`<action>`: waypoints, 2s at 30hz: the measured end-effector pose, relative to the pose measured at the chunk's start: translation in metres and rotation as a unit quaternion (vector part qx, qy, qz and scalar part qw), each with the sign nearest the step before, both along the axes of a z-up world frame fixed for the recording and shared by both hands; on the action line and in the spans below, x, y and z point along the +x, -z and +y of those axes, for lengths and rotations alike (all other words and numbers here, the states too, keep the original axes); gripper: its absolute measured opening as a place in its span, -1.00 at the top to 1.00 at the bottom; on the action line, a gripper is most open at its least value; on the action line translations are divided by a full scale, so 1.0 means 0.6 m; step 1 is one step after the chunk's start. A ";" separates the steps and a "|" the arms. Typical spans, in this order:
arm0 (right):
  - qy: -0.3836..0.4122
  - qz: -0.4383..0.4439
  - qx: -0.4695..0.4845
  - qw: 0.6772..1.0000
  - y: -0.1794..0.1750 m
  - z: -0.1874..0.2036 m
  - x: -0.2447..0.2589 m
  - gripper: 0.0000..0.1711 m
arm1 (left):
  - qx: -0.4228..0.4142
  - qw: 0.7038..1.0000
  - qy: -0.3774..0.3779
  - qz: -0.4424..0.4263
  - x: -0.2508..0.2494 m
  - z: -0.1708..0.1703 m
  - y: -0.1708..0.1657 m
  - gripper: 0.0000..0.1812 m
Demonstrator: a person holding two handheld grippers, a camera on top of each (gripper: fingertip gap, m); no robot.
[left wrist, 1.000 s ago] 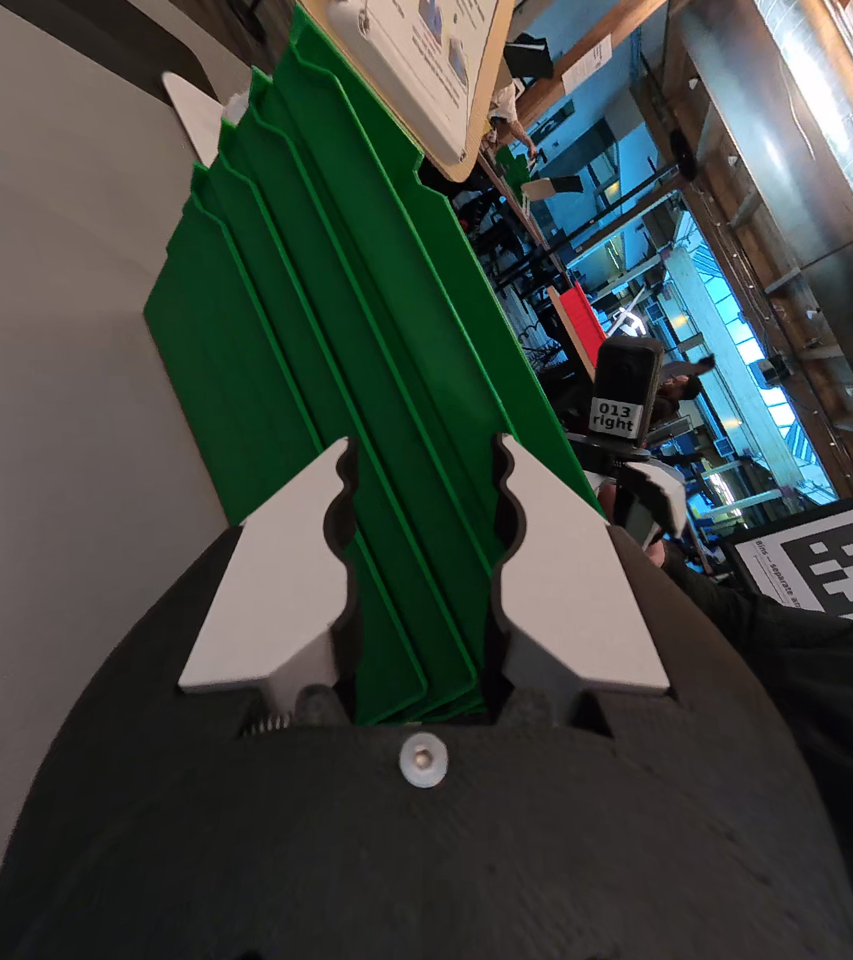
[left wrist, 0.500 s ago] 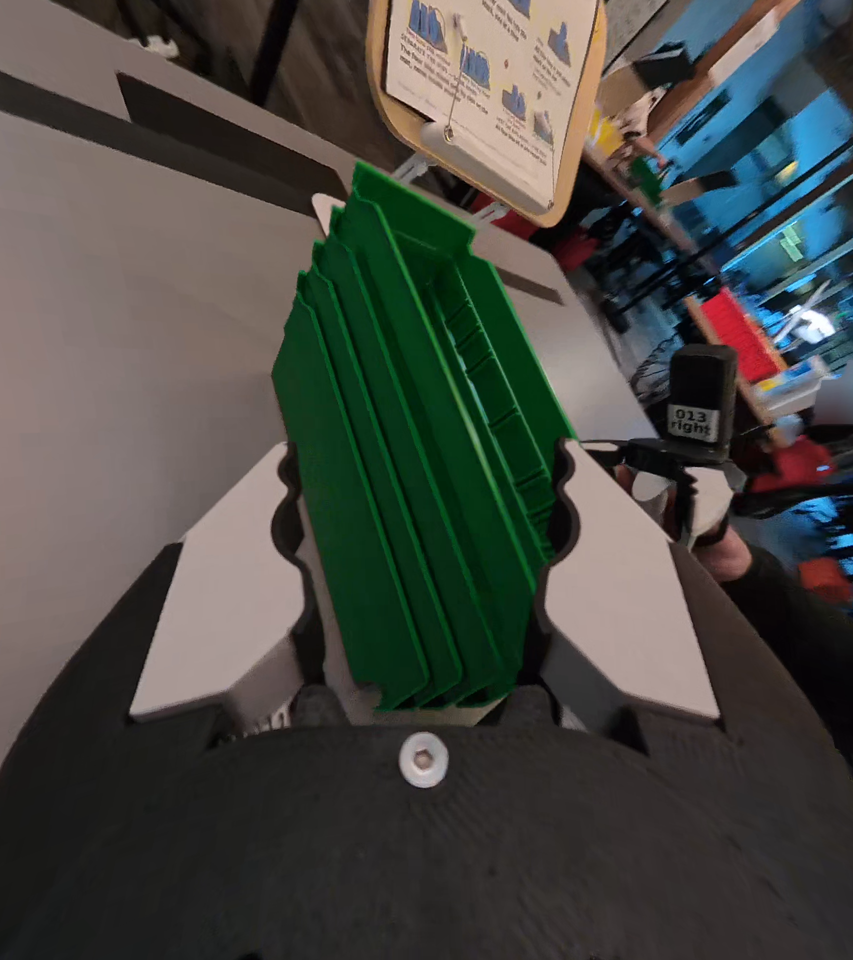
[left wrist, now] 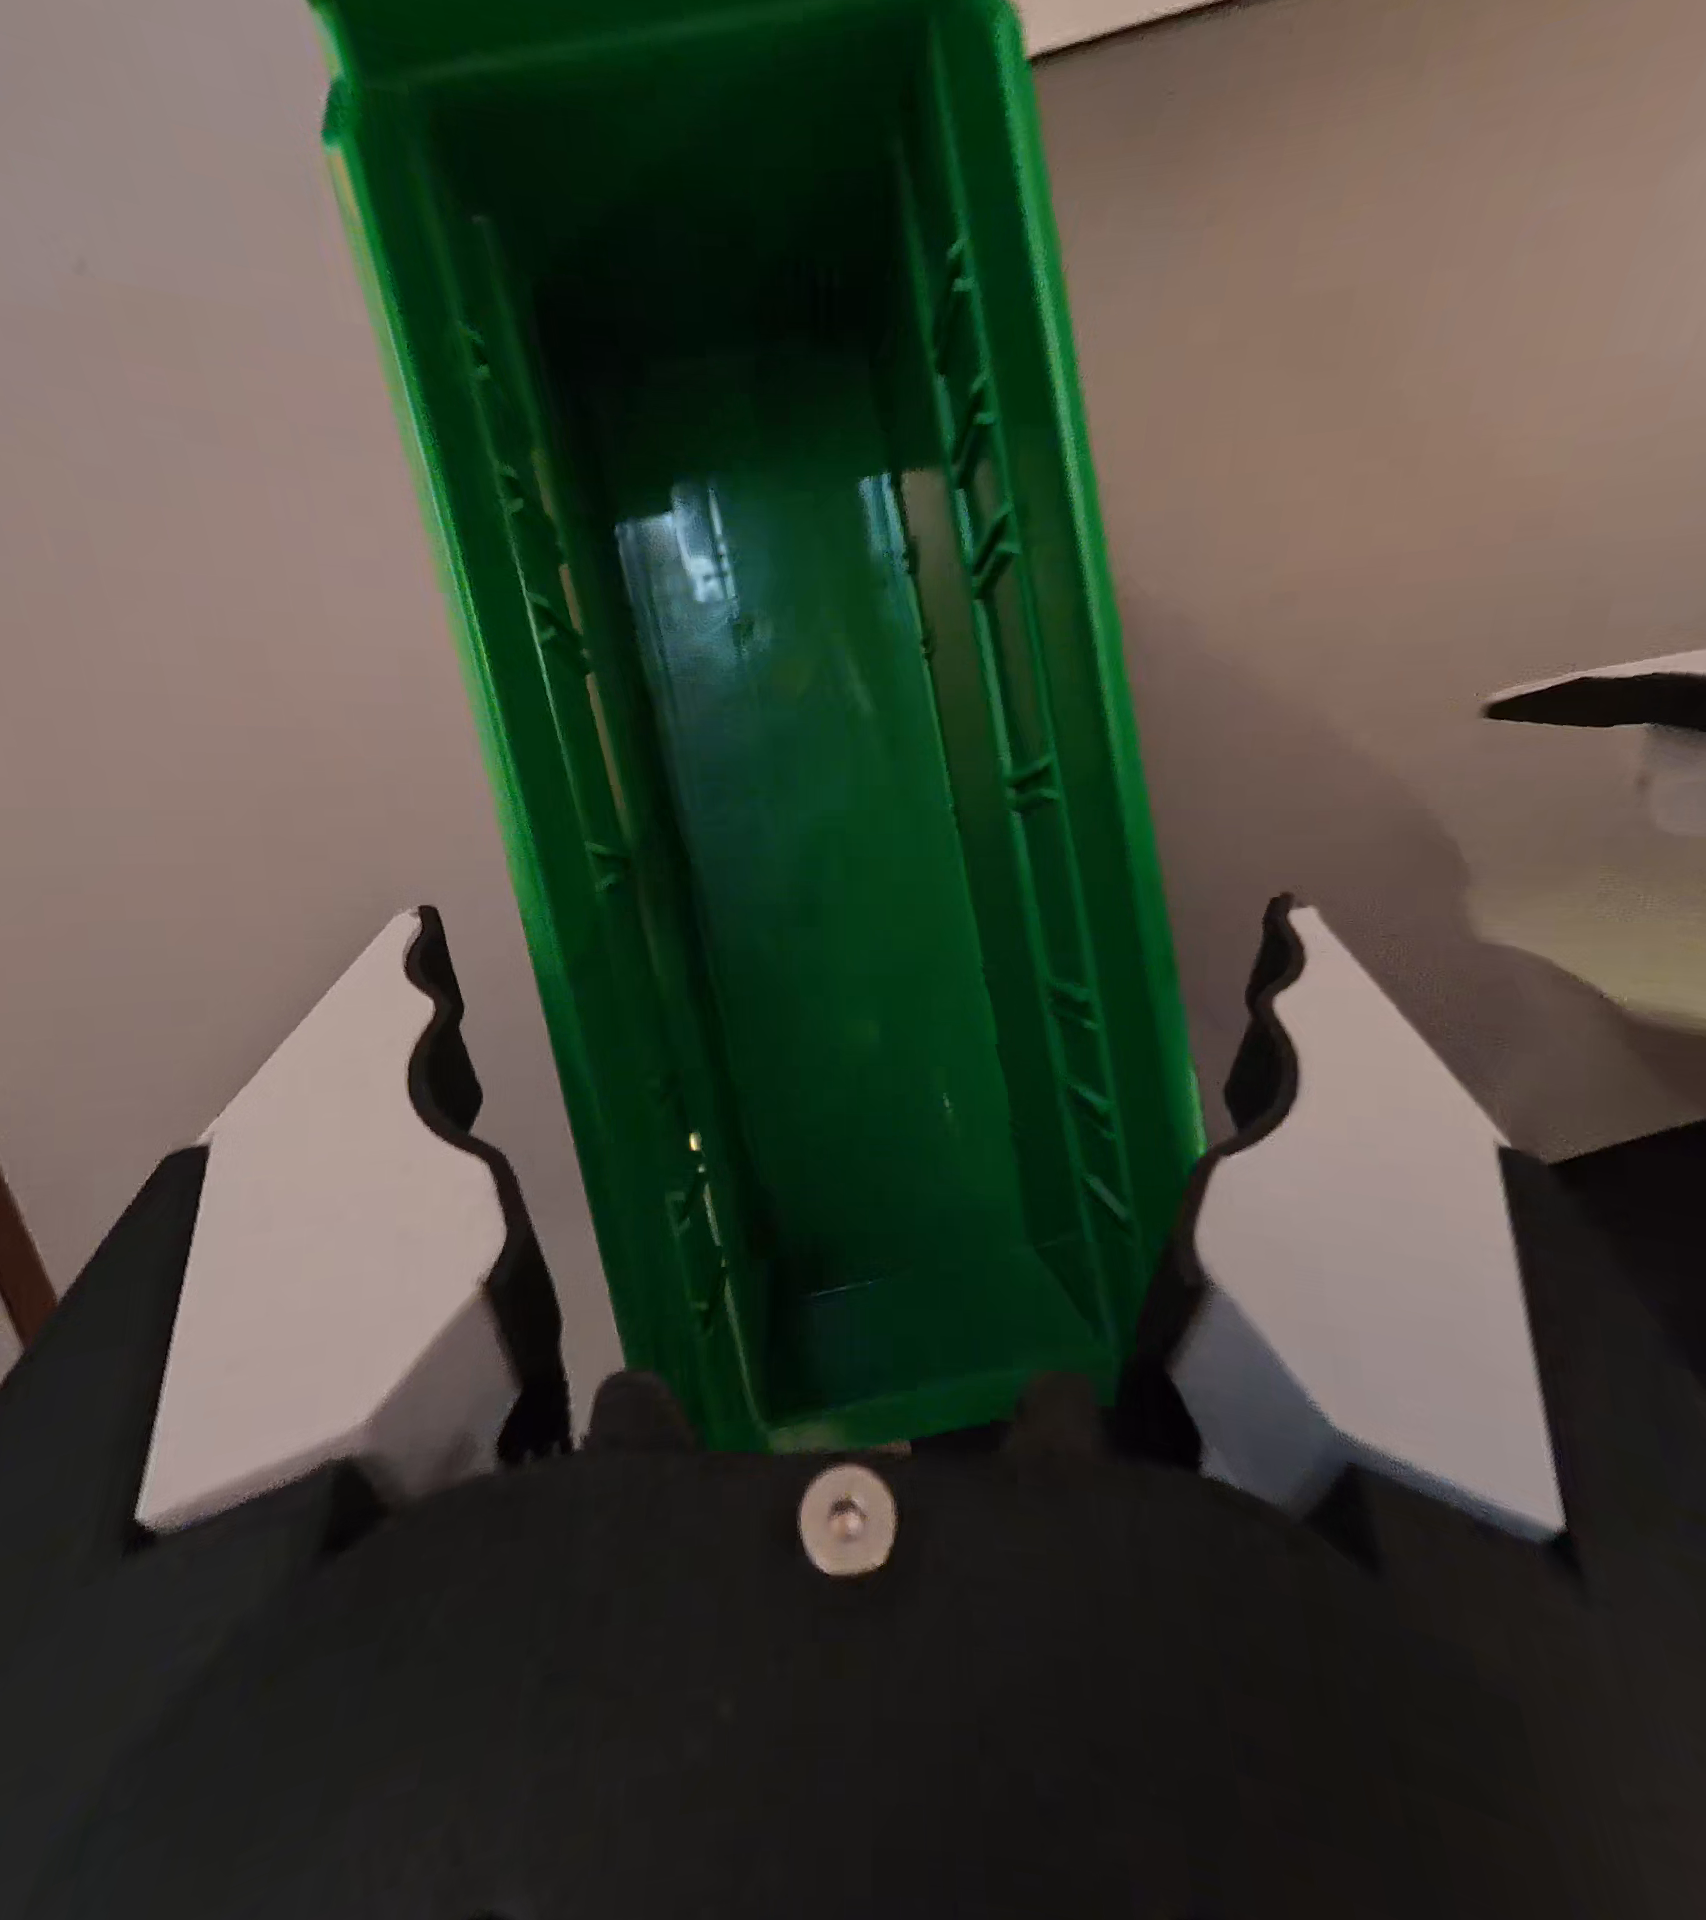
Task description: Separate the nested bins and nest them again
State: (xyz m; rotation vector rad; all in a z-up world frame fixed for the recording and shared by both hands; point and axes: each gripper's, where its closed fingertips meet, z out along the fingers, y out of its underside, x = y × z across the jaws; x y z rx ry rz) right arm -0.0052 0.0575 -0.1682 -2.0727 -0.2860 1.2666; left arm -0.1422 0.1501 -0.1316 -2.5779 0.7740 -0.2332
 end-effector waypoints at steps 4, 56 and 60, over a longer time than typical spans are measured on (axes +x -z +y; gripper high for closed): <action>-0.004 -0.009 0.004 1.000 0.002 0.002 0.003 -0.41 | -0.017 1.000 -0.007 0.018 0.000 0.002 0.009 -0.36; 0.105 0.019 0.016 0.994 -0.039 -0.001 0.222 -0.37 | 0.112 0.977 0.151 -0.101 0.270 -0.037 -0.168 -0.11; 0.153 0.013 0.010 0.988 -0.026 -0.024 0.308 -0.37 | 0.097 0.976 0.180 -0.077 0.351 -0.064 -0.074 -0.11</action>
